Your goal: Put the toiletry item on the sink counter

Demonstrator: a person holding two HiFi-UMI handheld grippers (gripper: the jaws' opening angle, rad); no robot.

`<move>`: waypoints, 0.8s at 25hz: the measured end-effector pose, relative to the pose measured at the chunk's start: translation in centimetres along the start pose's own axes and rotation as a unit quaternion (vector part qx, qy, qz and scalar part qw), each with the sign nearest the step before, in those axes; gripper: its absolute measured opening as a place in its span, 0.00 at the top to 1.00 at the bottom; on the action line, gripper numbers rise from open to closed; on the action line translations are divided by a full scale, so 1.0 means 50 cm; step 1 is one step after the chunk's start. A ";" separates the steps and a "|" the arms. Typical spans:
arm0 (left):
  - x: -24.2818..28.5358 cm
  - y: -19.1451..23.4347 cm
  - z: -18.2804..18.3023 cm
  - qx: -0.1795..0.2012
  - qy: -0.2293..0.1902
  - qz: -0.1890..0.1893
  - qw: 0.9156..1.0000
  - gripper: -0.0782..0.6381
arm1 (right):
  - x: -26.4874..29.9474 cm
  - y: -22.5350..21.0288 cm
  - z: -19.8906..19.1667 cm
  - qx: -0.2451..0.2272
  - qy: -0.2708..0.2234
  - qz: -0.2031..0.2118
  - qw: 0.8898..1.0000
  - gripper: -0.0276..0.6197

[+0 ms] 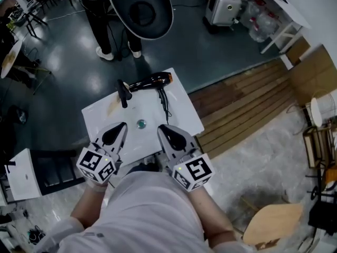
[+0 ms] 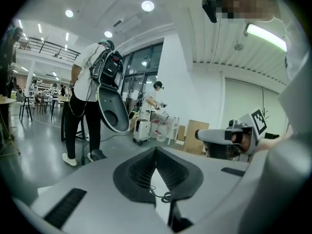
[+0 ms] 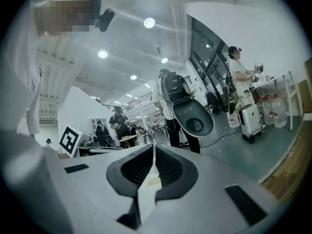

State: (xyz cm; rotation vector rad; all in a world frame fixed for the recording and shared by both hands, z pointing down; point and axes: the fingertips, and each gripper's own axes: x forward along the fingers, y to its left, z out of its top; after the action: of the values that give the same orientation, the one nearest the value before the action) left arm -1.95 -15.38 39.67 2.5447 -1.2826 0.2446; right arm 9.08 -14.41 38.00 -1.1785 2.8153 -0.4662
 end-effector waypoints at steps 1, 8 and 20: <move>0.001 -0.014 0.005 0.000 -0.003 -0.002 1.000 0.87 | -0.009 -0.002 0.004 0.000 -0.003 0.000 1.000 0.91; 0.014 -0.076 0.015 -0.012 -0.022 -0.009 1.000 0.87 | -0.058 -0.011 0.005 0.002 -0.009 0.001 1.000 0.91; 0.026 -0.151 0.003 -0.016 -0.024 -0.024 0.999 0.87 | -0.114 -0.021 -0.008 0.001 -0.009 -0.004 1.000 0.91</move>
State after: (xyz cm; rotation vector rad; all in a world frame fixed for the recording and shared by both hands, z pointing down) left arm 4.91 -12.13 38.57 2.5662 -1.2299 0.1513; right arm 13.77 -11.01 38.34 -1.1883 2.7953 -0.4578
